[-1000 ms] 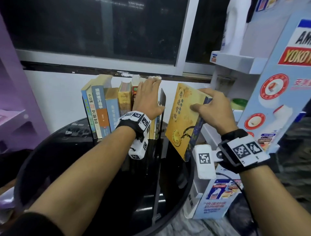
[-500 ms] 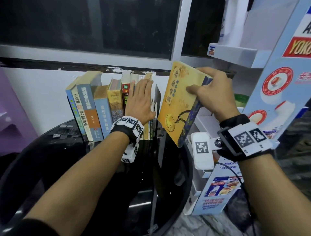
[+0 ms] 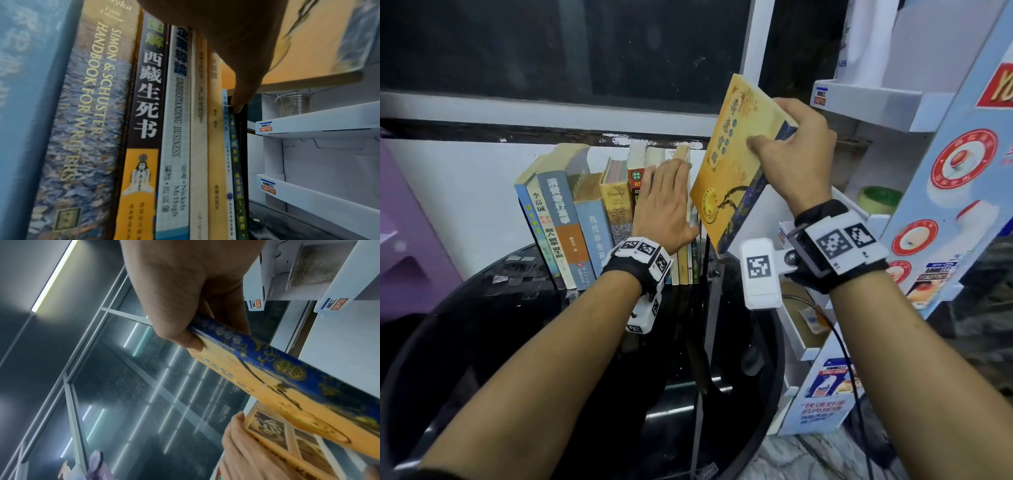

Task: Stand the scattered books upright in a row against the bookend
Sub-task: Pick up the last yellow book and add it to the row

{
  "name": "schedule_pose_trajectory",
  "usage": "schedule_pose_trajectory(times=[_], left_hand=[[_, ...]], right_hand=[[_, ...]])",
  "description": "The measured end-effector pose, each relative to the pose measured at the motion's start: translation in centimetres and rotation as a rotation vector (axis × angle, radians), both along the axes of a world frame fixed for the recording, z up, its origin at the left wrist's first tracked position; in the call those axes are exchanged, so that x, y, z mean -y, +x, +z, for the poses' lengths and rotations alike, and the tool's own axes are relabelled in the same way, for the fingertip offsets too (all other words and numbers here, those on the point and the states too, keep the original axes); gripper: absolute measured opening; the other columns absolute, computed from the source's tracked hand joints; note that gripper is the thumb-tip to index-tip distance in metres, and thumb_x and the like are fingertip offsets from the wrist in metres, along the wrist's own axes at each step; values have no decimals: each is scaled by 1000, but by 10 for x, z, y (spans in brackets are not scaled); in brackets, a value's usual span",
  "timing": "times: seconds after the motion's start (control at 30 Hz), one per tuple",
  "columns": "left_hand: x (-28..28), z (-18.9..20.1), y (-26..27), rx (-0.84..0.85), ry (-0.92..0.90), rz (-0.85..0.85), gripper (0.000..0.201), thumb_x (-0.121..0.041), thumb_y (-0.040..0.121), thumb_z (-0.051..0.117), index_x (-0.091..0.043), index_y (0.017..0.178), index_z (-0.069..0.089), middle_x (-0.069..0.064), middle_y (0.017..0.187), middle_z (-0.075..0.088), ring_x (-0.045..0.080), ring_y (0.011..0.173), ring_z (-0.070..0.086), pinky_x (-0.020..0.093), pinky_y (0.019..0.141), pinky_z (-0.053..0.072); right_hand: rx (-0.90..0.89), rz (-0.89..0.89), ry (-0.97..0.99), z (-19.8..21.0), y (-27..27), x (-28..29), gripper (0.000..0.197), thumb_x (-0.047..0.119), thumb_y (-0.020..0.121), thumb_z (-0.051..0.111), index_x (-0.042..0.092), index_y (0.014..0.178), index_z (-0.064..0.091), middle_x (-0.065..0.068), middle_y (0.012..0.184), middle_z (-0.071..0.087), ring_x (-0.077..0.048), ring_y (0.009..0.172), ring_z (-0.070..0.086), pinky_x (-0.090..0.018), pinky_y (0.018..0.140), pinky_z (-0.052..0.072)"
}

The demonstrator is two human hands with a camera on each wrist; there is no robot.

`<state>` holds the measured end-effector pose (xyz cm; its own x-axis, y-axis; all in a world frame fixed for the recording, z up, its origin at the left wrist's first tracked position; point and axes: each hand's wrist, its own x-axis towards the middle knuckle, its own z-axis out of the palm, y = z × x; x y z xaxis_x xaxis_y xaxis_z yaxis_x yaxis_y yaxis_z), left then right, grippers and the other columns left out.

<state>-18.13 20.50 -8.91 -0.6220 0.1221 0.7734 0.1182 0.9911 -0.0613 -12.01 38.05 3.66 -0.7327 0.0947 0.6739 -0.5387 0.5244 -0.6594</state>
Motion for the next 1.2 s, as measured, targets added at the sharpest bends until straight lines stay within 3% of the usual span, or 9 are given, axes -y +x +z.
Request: schedule_pose_trajectory(times=[0.17,0.27,0.4,0.53,0.63,0.77,0.83,0.93,1.2], left_hand=[[2,2,3,42,-34,6,97,-60,70,59,-4,143,28,12,141,38,29,136,32,44,117,11],[3,2,3,39,-35,3,98,-61,69,59,-5,142,28,12,141,38,29,135,33,43,116,11],[2,2,3,37,-43,5,99,-61,68,61,-5,143,26,12,141,38,29,136,32,43,117,11],[3,1,4,11,-43,-14,98,-61,67,60,-5,141,27,12,139,39,29,133,34,42,115,12],[4,1,3,-2,-53,-27,101,-61,64,64,-5,140,28,12,137,41,29,131,36,42,113,14],[6,1,3,-6,-66,-27,107,-61,60,70,-5,141,29,12,137,42,28,130,37,41,113,14],[7,1,2,0,-66,-34,108,-61,60,71,-5,142,29,12,138,41,28,132,36,41,113,14],[7,1,2,1,-75,-34,107,-60,60,71,-4,142,29,13,138,41,29,131,36,41,113,15],[5,1,2,11,-70,-38,106,-58,61,70,-5,143,29,12,140,40,28,133,35,43,115,19]], right_hand=[[-30,-58,-12,-11,-21,9,39,13,87,66,16,126,59,0,122,65,-4,94,57,-17,76,53],[-41,-91,-33,-17,-29,13,39,11,88,64,15,127,59,-1,123,65,-5,94,57,-17,78,52],[-70,-135,-2,-27,-34,26,37,13,89,60,14,126,57,-5,119,67,-14,95,65,-28,83,58],[-24,-149,45,-40,-41,37,41,16,91,57,16,131,53,-6,119,66,-16,91,60,-35,86,56],[3,-148,36,-50,-47,41,39,16,87,57,15,126,56,-9,105,70,-23,86,66,-43,79,59],[61,-140,65,-60,-53,44,40,15,86,57,17,126,57,-8,101,70,-23,83,65,-39,79,59],[79,-112,83,-65,-56,44,42,15,88,58,17,130,56,-9,106,69,-22,88,65,-32,82,57],[87,-86,97,-71,-59,44,44,15,89,58,18,133,54,-7,107,70,-18,86,63,-21,77,47],[95,-93,124,-80,-70,46,40,18,87,61,17,127,59,-9,105,70,-24,89,66,-30,80,52]])
